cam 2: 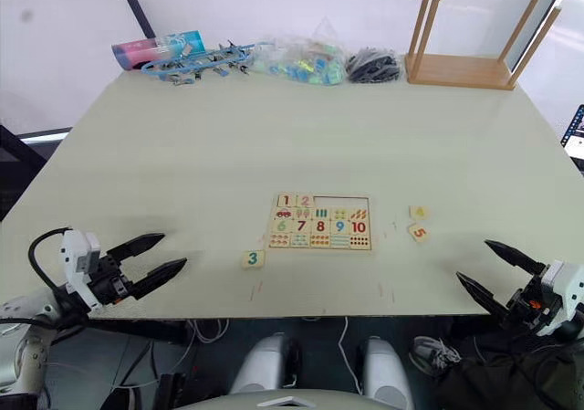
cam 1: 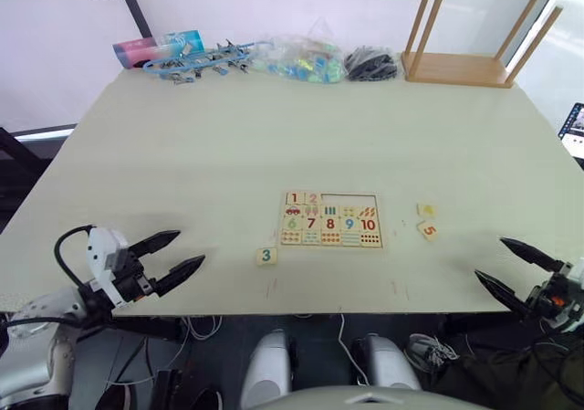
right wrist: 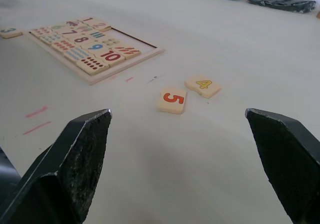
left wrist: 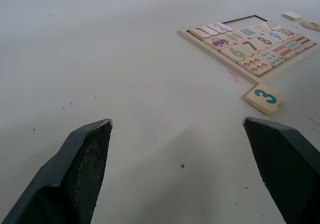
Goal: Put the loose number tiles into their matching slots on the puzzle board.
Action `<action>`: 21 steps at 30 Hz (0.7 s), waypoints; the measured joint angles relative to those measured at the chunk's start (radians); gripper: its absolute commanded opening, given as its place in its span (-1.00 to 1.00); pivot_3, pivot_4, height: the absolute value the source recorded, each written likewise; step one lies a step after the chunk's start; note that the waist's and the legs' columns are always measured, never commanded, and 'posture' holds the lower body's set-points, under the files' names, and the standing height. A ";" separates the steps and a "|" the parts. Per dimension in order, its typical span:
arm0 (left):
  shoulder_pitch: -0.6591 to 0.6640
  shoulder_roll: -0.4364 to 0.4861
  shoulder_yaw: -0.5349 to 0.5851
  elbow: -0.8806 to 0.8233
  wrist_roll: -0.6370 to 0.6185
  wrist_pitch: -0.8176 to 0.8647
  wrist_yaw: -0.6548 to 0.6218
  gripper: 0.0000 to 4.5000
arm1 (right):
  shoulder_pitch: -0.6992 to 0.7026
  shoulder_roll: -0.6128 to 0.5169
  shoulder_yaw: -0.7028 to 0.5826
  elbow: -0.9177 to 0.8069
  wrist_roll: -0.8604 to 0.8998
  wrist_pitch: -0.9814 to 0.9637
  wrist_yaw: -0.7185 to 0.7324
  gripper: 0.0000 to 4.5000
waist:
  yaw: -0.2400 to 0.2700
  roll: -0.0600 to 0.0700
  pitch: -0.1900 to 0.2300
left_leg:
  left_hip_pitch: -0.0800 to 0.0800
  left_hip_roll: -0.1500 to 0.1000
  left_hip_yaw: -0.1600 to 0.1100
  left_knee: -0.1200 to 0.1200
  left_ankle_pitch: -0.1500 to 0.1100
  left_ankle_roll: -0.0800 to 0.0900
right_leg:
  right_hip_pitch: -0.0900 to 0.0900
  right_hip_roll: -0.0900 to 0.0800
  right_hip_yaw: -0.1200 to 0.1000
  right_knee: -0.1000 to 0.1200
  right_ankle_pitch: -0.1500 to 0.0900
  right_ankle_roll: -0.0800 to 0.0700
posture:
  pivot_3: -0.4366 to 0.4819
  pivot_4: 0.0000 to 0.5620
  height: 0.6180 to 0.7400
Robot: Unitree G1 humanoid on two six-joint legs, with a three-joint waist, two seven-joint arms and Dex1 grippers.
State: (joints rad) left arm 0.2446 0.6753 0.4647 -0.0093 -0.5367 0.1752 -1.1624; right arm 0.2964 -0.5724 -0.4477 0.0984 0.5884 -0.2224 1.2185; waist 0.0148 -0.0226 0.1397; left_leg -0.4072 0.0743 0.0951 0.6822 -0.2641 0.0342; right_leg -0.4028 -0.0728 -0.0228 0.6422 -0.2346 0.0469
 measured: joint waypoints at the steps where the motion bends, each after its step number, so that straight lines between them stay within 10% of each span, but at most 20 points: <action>1: 0.001 0.000 0.000 0.000 0.000 -0.001 -0.001 0.98 | 0.000 0.000 0.000 0.000 0.000 0.000 0.000 1.00 | 0.000 0.000 0.000 | 0.000 0.000 0.000 0.000 0.000 0.000 | 0.000 0.000 0.000 0.000 0.000 0.000 | -0.05 -0.47 0.97; 21: 0.001 0.016 -0.003 0.072 0.003 -0.105 -0.086 0.98 | -0.004 -0.013 -0.002 0.030 0.018 0.008 0.030 1.00 | -0.001 0.001 -0.001 | -0.001 0.000 0.001 -0.001 -0.001 -0.001 | -0.003 -0.002 0.000 -0.001 0.000 0.000 | -0.05 -0.47 0.97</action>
State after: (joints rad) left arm 0.2457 0.6912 0.4616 0.0628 -0.5340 0.0706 -1.2484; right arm 0.2922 -0.5854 -0.4497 0.1287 0.6064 -0.2147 1.2485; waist 0.0136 -0.0219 0.1392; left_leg -0.4087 0.0748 0.0966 0.6807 -0.2646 0.0336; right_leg -0.4056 -0.0744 -0.0232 0.6416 -0.2347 0.0468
